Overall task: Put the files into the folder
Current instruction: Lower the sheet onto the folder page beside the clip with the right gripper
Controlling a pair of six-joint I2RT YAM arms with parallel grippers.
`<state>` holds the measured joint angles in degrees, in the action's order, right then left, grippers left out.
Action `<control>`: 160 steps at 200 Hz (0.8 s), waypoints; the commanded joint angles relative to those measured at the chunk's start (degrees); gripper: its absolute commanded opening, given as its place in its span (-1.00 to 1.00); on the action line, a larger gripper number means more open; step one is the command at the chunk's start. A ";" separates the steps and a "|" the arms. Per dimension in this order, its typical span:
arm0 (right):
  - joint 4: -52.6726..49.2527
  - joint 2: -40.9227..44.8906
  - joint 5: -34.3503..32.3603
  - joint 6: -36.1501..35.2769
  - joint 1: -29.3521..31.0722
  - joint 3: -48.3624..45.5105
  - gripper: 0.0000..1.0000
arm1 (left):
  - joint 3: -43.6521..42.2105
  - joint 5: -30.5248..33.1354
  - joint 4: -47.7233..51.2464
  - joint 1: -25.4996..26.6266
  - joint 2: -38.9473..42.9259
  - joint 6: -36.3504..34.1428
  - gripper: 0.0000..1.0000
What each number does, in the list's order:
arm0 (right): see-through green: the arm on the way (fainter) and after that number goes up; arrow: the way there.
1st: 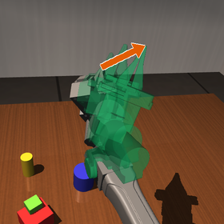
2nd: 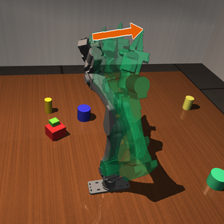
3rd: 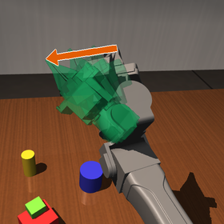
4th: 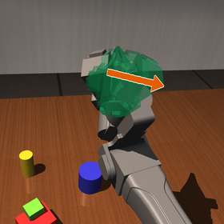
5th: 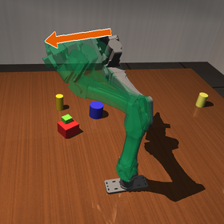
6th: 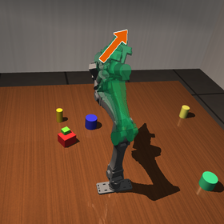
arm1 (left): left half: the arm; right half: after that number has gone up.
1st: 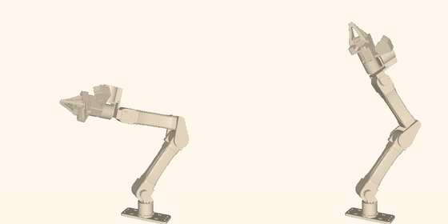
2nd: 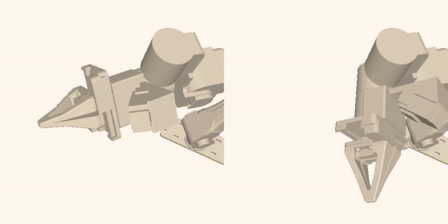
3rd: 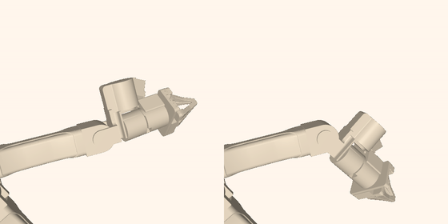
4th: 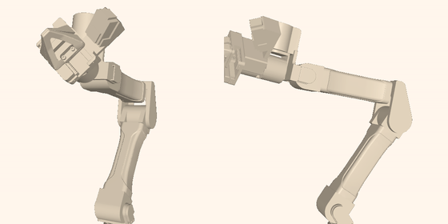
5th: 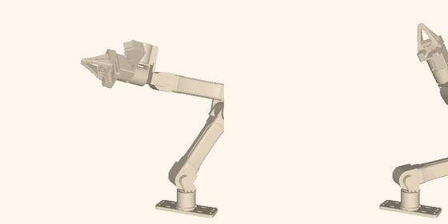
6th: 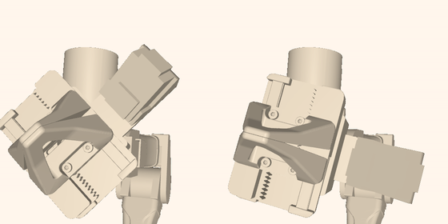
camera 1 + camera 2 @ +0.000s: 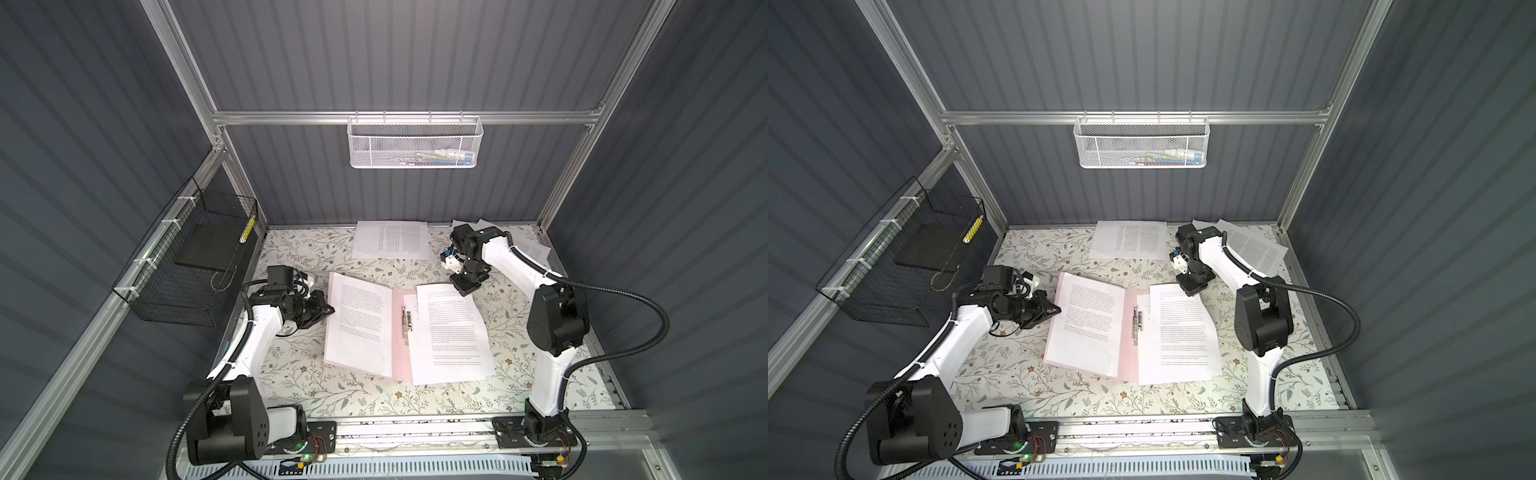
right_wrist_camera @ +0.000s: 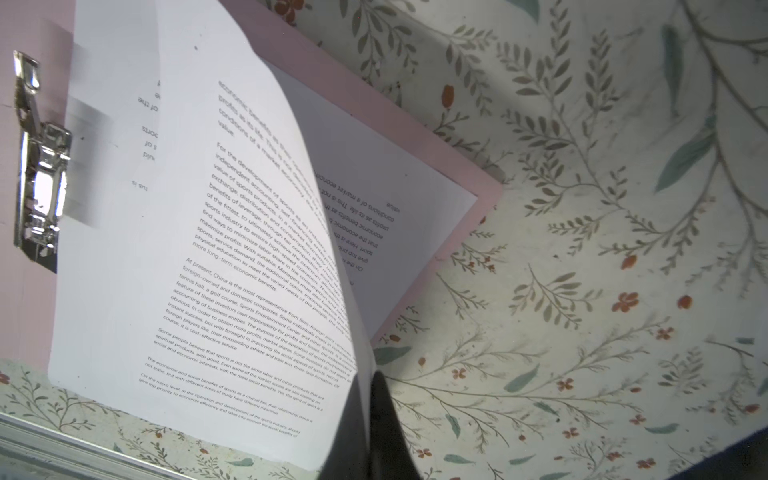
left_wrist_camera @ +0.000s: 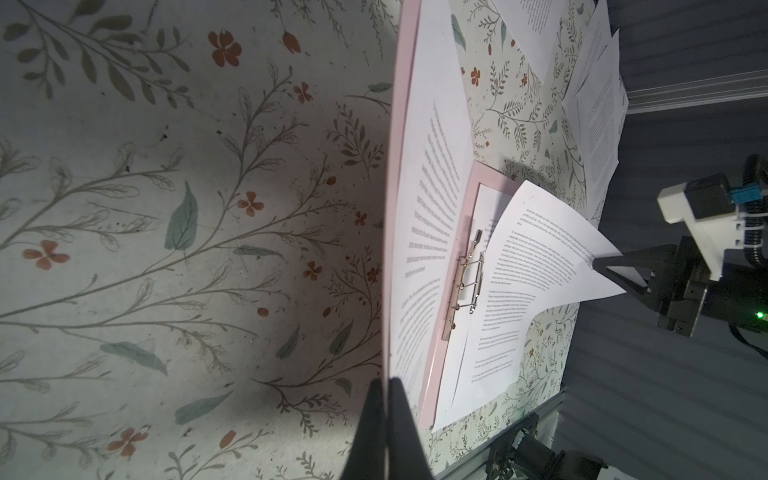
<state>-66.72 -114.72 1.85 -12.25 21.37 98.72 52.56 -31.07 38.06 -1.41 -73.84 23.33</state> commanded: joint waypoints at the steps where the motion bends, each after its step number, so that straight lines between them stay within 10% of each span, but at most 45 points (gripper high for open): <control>1: -0.88 -1.04 3.33 -0.33 0.23 1.78 -1.00 | 0.88 0.13 -0.14 0.49 0.30 0.76 -1.00; 160: -0.15 -6.22 4.78 -0.95 2.32 3.50 -1.00 | 0.89 -0.13 -0.10 0.78 0.58 1.21 -1.00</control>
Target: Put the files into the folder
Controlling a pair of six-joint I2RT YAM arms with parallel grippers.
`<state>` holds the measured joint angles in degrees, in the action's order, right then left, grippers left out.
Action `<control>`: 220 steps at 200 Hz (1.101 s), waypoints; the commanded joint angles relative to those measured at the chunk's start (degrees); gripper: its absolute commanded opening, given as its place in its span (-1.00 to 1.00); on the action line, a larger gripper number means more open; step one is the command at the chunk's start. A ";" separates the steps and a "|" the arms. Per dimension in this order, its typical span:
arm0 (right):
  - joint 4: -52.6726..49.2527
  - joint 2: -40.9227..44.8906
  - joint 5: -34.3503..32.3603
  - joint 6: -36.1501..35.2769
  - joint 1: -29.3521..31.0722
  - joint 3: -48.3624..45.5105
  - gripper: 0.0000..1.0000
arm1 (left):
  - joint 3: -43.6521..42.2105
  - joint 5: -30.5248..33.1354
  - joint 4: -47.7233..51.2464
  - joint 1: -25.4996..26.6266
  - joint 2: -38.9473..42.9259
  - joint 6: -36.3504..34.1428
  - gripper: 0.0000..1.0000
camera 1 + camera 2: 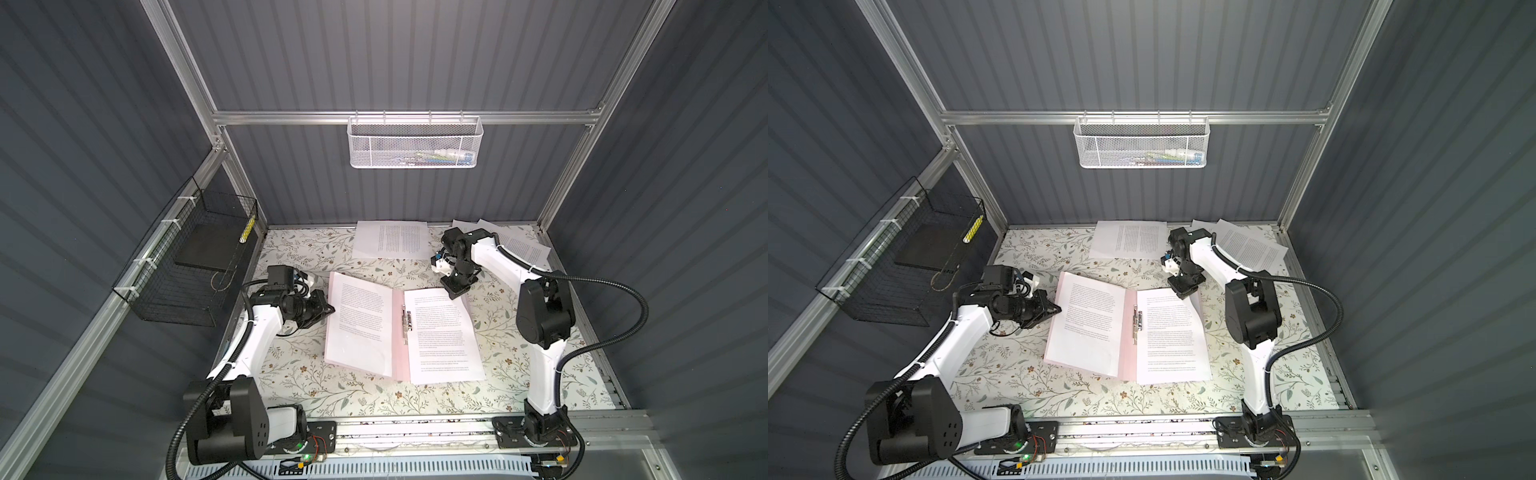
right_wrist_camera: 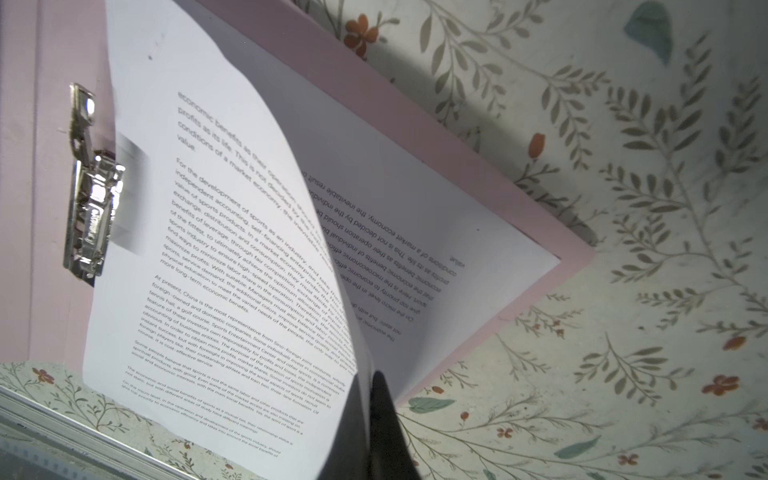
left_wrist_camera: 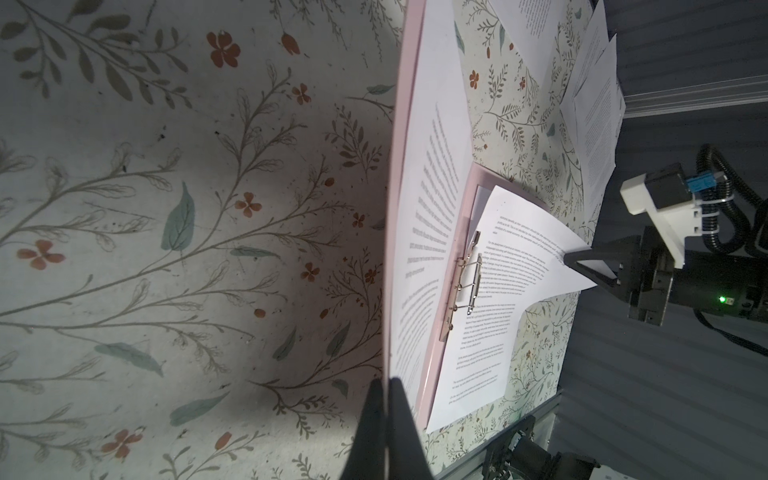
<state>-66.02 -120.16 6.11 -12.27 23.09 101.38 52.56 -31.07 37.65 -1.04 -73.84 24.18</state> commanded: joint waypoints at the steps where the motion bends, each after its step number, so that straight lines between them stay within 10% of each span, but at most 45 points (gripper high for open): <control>1: -0.81 -0.77 0.51 -0.88 0.62 0.79 -1.00 | 0.93 -0.13 0.32 0.37 0.56 0.35 -1.00; 127: 0.83 -1.84 -0.97 -0.28 0.80 0.84 -0.64 | 0.91 -0.19 0.41 0.42 0.54 0.50 -1.00; 158: 2.04 -1.64 -2.20 0.34 0.74 1.05 -0.10 | 0.93 -0.22 0.41 0.42 0.45 0.60 -1.00; 164: 2.61 -1.46 -3.30 0.62 0.78 0.91 0.82 | 0.96 -0.33 0.41 0.42 0.39 0.60 -1.00; 167: 3.04 -1.34 -3.80 0.66 0.80 0.78 0.96 | 0.94 -0.35 0.41 0.47 0.37 0.60 -1.00; 220: 9.90 9.43 -14.70 5.13 2.14 -2.75 0.98 | 0.92 0.30 0.91 0.39 0.48 0.45 -1.00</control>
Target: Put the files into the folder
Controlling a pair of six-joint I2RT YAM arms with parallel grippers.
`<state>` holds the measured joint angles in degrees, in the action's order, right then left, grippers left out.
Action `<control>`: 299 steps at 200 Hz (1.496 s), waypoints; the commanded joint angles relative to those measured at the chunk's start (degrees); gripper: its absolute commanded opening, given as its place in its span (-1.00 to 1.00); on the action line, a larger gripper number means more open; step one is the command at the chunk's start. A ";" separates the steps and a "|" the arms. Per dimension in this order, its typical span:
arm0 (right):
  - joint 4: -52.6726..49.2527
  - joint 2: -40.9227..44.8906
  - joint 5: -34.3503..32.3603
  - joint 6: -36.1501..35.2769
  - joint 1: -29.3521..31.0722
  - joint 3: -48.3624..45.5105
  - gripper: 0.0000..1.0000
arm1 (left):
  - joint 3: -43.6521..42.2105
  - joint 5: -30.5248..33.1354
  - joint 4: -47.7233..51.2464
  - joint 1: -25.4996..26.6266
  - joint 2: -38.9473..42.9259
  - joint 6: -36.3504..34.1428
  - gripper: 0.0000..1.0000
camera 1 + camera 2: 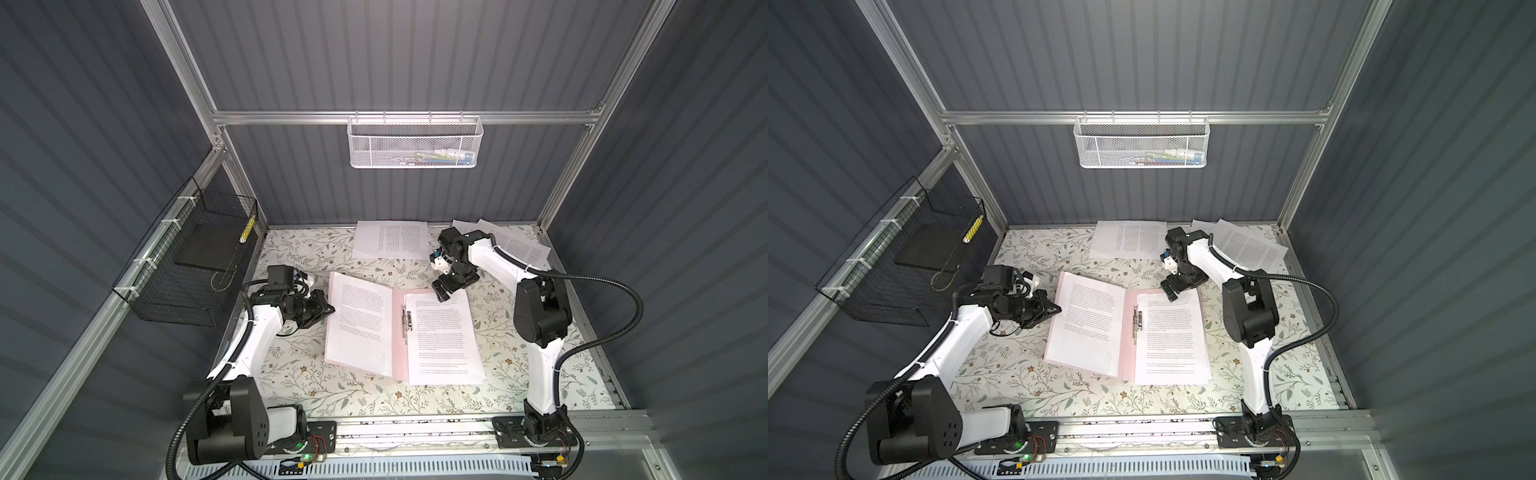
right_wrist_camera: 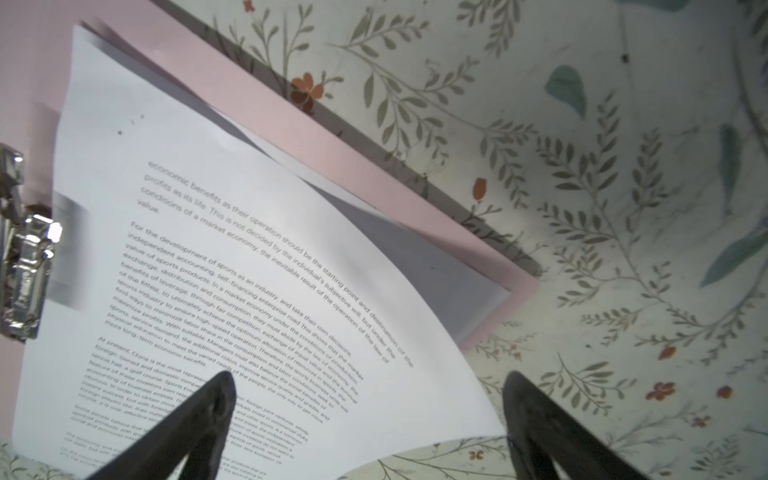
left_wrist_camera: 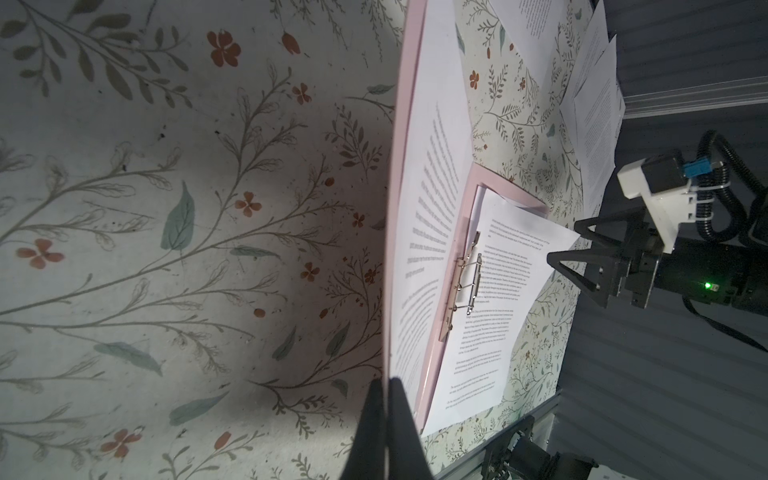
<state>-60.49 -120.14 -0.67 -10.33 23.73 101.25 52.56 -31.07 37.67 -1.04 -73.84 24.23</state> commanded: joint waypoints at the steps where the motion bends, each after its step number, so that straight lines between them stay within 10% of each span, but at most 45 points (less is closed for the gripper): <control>1: 4.88 10.02 -8.33 3.24 1.59 -3.07 0.98 | 0.90 0.35 0.94 0.41 0.51 0.39 -1.00; 32: 22.77 32.46 -5.62 13.86 1.72 -23.81 0.98 | 1.01 0.71 1.16 0.35 0.86 0.22 -1.00; 77: 23.19 53.42 2.02 26.35 0.87 -40.88 0.95 | 0.60 -0.34 0.47 0.42 0.19 0.81 -1.00; 100: 22.03 63.49 5.54 33.36 4.99 -48.71 0.61 | 0.66 -0.34 0.82 0.42 0.86 1.25 -1.00; 123: 18.43 69.17 5.08 40.51 13.49 -55.58 -0.16 | 0.26 1.27 1.45 0.42 1.92 1.88 -1.00; 162: 22.60 66.59 3.77 54.86 32.43 -65.00 -0.85 | -2.58 3.47 -0.29 0.42 1.87 3.20 -1.00; 203: 29.45 51.83 1.14 61.09 43.98 -66.76 -0.87 | -2.25 4.07 0.14 0.42 1.72 2.84 -1.00; 299: 36.41 42.04 -7.11 66.90 46.68 -68.50 -0.89 | -0.52 4.79 2.23 0.42 1.77 0.84 -1.00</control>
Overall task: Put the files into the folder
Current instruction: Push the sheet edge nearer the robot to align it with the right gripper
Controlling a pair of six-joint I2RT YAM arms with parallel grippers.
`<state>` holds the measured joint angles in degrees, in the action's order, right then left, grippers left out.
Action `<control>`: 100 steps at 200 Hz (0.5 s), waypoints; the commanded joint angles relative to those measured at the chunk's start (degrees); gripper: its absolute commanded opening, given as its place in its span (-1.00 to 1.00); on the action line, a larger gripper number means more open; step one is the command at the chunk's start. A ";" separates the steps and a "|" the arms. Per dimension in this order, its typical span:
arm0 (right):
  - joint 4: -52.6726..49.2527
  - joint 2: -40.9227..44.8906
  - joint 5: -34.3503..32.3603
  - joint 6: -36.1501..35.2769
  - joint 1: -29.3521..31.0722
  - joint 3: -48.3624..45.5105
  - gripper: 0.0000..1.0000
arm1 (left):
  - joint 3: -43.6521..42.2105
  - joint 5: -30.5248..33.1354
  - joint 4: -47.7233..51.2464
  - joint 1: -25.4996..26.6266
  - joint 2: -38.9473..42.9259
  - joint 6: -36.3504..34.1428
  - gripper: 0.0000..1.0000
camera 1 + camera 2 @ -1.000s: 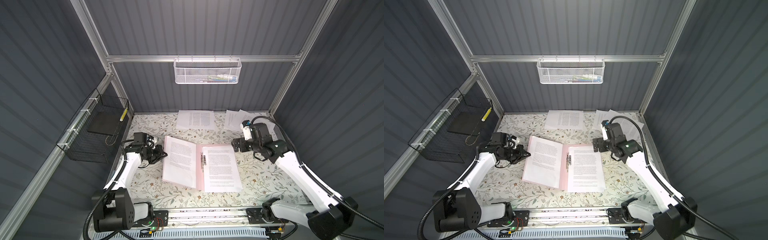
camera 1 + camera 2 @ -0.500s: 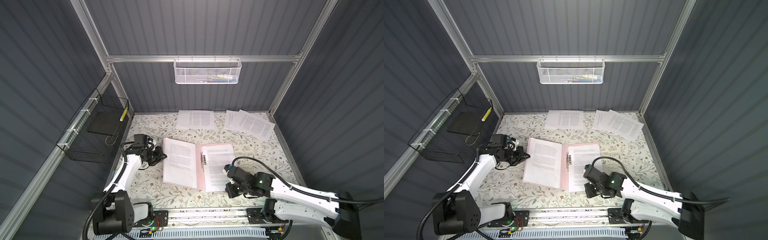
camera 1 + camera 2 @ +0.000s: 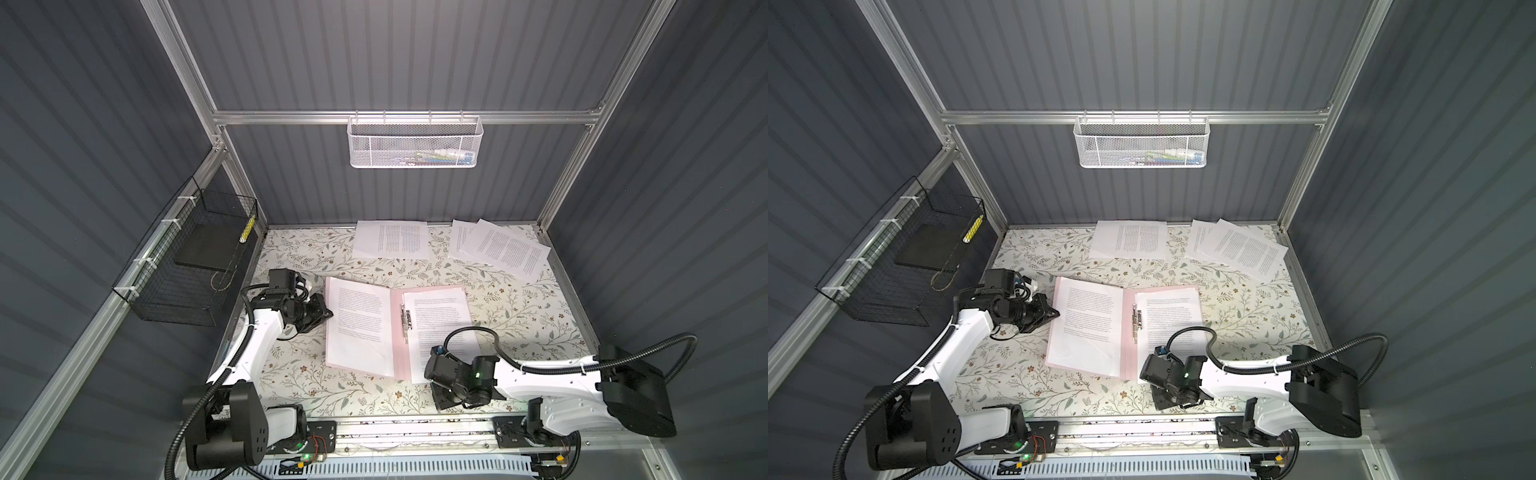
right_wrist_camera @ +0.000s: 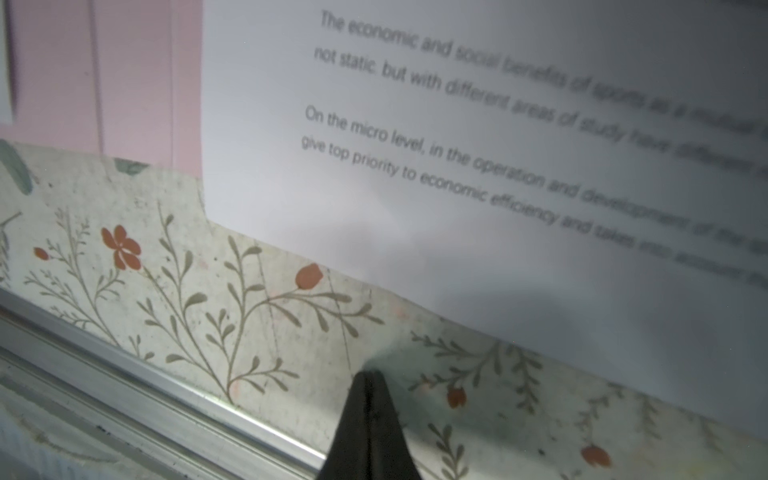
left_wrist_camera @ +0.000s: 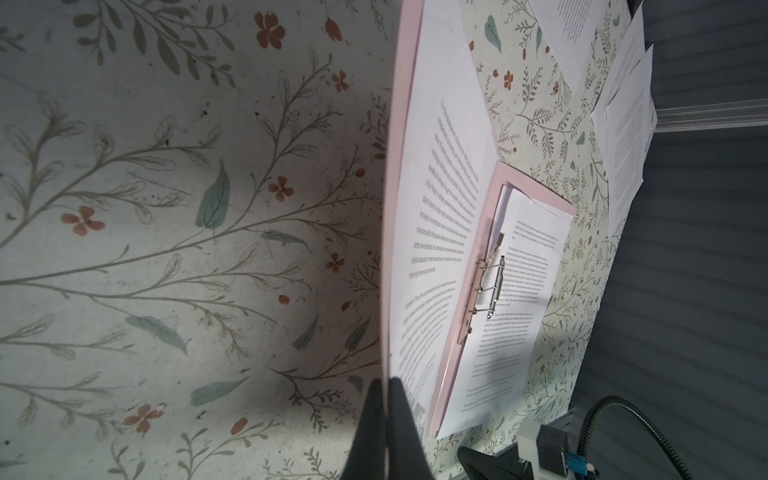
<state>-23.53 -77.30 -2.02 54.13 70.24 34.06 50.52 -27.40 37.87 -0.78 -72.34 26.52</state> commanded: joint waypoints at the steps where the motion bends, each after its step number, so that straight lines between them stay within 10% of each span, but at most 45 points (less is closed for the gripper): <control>1: -0.55 -0.82 -5.86 2.46 0.17 -1.29 -0.89 | 1.51 1.12 2.04 0.16 0.27 -1.46 -1.00; 100: 0.94 -4.12 -8.22 -0.99 -2.78 0.97 -0.87 | 1.35 0.55 2.04 0.16 0.35 -1.91 -1.00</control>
<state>-20.60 -79.77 -8.69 54.70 68.45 35.05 50.63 -27.40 38.11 -0.78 -72.34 26.09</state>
